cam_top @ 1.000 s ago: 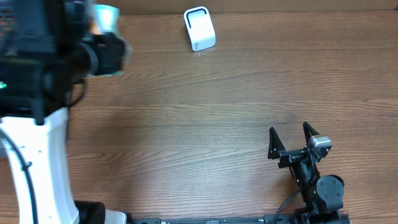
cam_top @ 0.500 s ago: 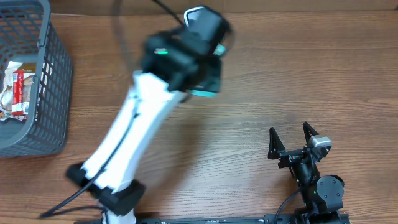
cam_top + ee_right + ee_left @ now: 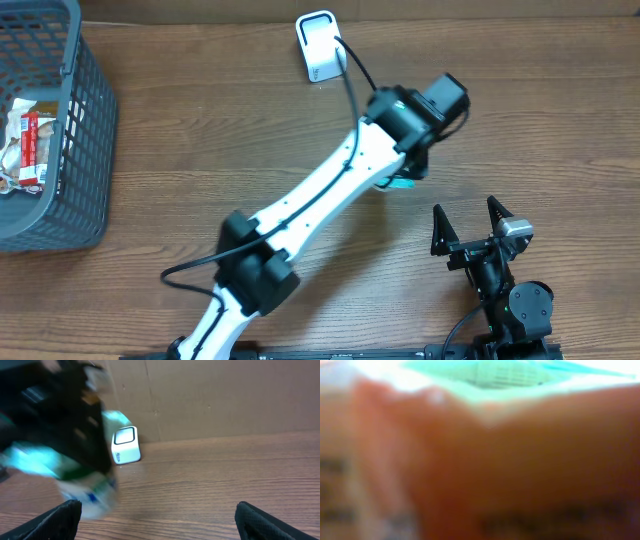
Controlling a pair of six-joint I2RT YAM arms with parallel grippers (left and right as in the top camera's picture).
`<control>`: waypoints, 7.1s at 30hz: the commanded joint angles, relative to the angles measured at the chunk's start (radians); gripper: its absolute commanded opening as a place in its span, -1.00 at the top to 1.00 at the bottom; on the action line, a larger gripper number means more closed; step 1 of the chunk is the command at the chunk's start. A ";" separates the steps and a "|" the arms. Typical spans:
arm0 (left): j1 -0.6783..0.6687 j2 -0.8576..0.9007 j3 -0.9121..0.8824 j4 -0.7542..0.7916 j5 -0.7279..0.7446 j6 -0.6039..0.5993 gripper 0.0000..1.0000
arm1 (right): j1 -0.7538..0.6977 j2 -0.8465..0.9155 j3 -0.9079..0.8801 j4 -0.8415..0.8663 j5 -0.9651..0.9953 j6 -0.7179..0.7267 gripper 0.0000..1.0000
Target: Scan the item barcode
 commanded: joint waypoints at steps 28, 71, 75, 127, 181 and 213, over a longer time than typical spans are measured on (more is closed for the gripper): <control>-0.045 0.204 0.022 0.117 0.089 -0.030 0.20 | -0.003 -0.009 -0.011 0.006 0.005 -0.007 -1.00; 0.008 0.030 0.024 0.061 0.088 0.136 -0.58 | -0.003 -0.009 -0.011 0.006 0.005 -0.007 -1.00; 0.016 0.037 0.024 0.061 0.089 0.136 -0.19 | -0.003 -0.009 -0.011 0.006 0.005 -0.007 -1.00; 0.204 0.061 0.020 0.032 0.533 0.460 -0.41 | -0.003 -0.009 -0.011 0.006 0.005 -0.007 -1.00; 0.388 -0.030 -0.044 0.007 1.166 0.898 0.92 | -0.003 -0.009 -0.011 0.006 0.005 -0.007 -1.00; 0.492 -0.030 -0.046 -0.232 0.225 0.509 0.92 | -0.003 -0.009 -0.011 0.006 0.005 -0.007 -1.00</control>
